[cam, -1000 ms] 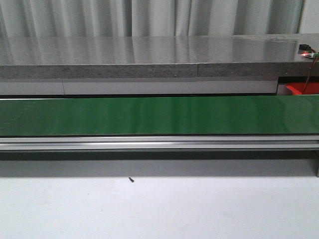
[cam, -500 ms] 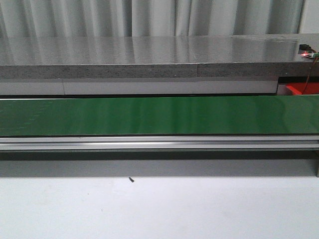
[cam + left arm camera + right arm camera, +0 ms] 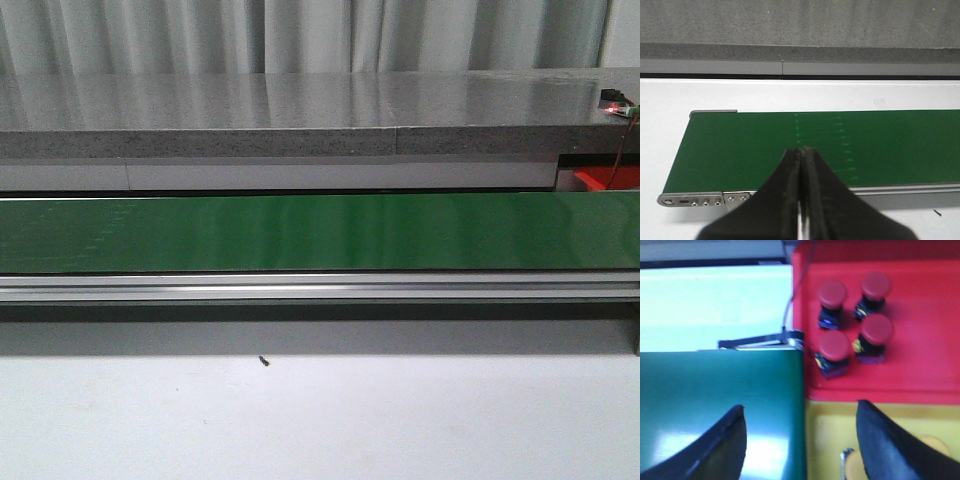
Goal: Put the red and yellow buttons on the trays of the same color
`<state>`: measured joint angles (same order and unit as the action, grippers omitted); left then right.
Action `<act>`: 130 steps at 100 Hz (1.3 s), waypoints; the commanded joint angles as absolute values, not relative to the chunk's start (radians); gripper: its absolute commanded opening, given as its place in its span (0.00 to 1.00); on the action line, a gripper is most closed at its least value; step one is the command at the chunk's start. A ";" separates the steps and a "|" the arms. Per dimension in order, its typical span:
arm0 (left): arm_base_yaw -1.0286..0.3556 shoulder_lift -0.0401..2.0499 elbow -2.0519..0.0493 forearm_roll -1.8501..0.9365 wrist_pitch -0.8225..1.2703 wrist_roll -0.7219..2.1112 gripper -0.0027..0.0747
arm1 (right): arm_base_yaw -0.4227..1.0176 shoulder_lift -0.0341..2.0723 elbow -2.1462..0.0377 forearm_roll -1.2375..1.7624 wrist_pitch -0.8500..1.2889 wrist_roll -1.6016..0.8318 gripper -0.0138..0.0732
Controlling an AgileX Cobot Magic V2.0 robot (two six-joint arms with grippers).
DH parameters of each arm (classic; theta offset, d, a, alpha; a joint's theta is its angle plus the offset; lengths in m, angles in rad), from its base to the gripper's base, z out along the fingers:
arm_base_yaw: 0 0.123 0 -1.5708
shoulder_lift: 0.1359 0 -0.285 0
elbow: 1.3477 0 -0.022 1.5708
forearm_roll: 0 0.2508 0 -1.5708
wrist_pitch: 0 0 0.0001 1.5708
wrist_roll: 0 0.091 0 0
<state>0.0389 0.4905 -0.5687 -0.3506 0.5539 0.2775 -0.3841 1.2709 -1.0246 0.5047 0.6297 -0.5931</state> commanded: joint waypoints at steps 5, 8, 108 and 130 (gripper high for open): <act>0.033 0.493 -0.595 -0.373 0.480 0.280 0.01 | -0.267 1.191 -1.055 0.518 0.530 -0.609 0.71; 0.033 0.493 -0.595 -0.373 0.480 0.280 0.01 | -0.230 1.180 -1.055 0.514 0.516 -0.609 0.71; 0.033 0.493 -0.595 -0.373 0.480 0.280 0.01 | 0.035 0.750 -0.737 0.490 0.397 -0.609 0.08; 0.033 0.493 -0.595 -0.373 0.480 0.280 0.01 | 0.035 0.750 -0.737 0.490 0.397 -0.609 0.08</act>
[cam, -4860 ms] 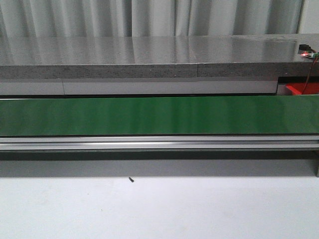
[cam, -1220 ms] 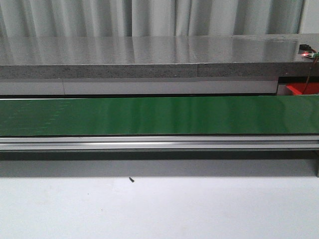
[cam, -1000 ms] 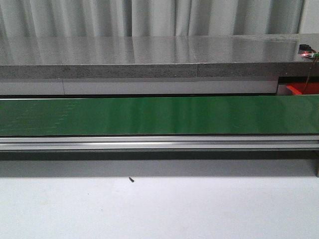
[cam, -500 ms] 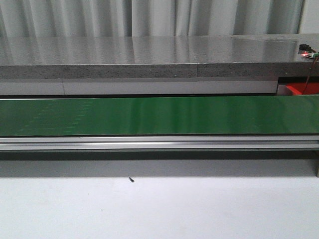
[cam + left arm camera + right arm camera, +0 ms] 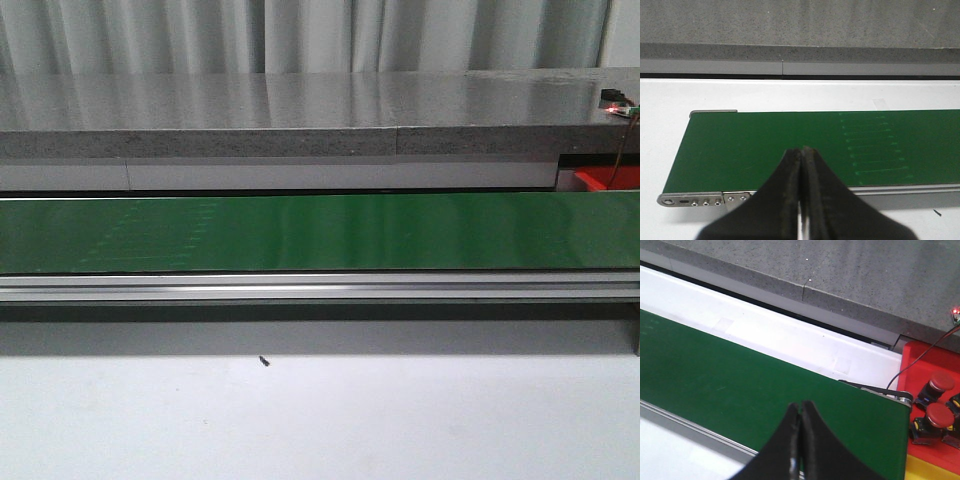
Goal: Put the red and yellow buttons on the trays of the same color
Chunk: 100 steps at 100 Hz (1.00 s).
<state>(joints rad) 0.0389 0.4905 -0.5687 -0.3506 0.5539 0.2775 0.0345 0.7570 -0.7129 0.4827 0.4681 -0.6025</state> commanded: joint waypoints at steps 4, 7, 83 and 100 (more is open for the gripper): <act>0.033 0.493 -0.595 -0.373 0.480 0.280 0.01 | 0.035 0.750 -0.737 0.490 0.398 -0.609 0.08; 0.033 0.493 -0.595 -0.373 0.480 0.280 0.01 | 0.035 0.750 -0.737 0.490 0.398 -0.609 0.08; 0.033 0.493 -0.595 -0.373 0.480 0.280 0.01 | 0.035 0.585 -0.614 0.112 0.293 -0.107 0.08; 0.033 0.493 -0.595 -0.373 0.480 0.280 0.01 | 0.035 0.407 -0.470 -0.052 0.249 0.055 0.08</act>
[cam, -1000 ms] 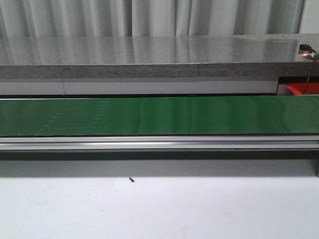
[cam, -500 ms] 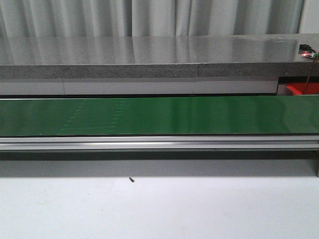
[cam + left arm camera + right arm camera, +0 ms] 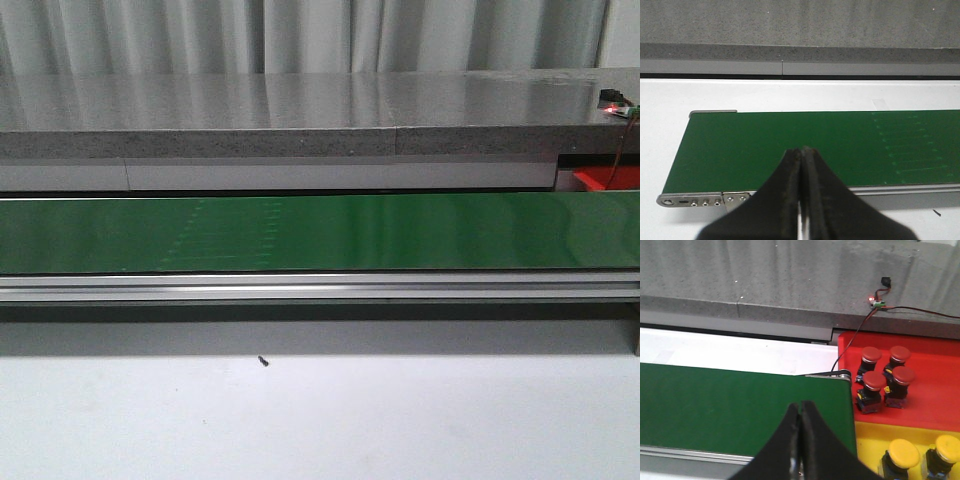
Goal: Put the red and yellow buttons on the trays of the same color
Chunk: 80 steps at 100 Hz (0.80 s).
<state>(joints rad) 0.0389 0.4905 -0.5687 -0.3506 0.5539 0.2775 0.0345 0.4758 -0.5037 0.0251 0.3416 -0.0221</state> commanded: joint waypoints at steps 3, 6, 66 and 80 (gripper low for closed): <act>0.033 0.493 -0.595 -0.373 0.480 0.280 0.01 | 0.035 0.368 -0.445 -0.058 0.249 0.059 0.08; 0.033 0.493 -0.595 -0.373 0.480 0.280 0.01 | 0.035 0.336 -0.419 -0.058 0.249 0.059 0.08; 0.033 0.495 -0.595 -0.373 0.482 0.280 0.01 | 0.034 -0.025 -0.016 -0.055 0.089 0.062 0.08; 0.033 0.495 -0.595 -0.373 0.482 0.280 0.01 | 0.034 -0.025 0.011 -0.055 0.057 0.062 0.08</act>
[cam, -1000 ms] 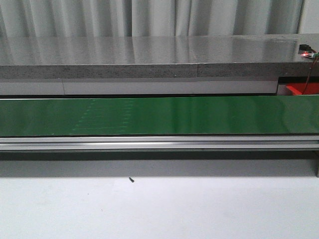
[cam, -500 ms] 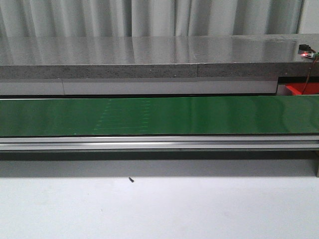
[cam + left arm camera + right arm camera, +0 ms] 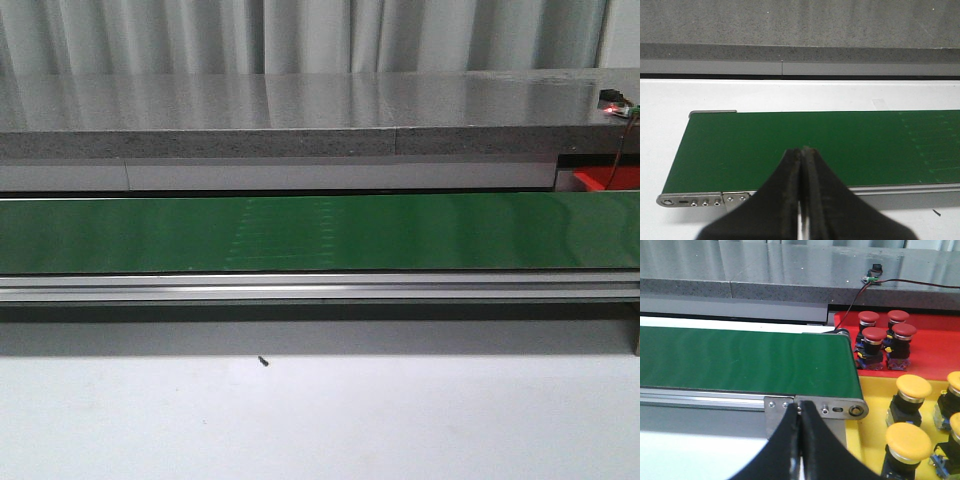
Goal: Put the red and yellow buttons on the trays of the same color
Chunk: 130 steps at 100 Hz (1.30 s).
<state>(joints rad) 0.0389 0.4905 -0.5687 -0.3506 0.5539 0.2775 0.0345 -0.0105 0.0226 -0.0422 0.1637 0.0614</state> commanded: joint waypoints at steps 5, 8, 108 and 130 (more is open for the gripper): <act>0.033 0.495 -0.595 -0.373 0.482 0.280 0.01 | 0.034 -0.025 0.011 -0.054 0.055 0.062 0.08; 0.033 0.495 -0.595 -0.373 0.482 0.280 0.01 | 0.034 -0.025 0.011 -0.053 0.055 0.062 0.08; 0.033 0.495 -0.594 -0.369 0.477 0.280 0.01 | 0.034 -0.025 0.011 -0.053 0.058 0.062 0.08; -0.004 0.463 -0.551 -0.199 0.330 0.181 0.01 | 0.034 -0.025 0.011 -0.053 0.058 0.062 0.08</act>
<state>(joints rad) 0.0240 0.4812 -0.5485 -0.2731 0.4675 0.2531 0.0345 -0.0105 0.0289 -0.0422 0.1433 0.0614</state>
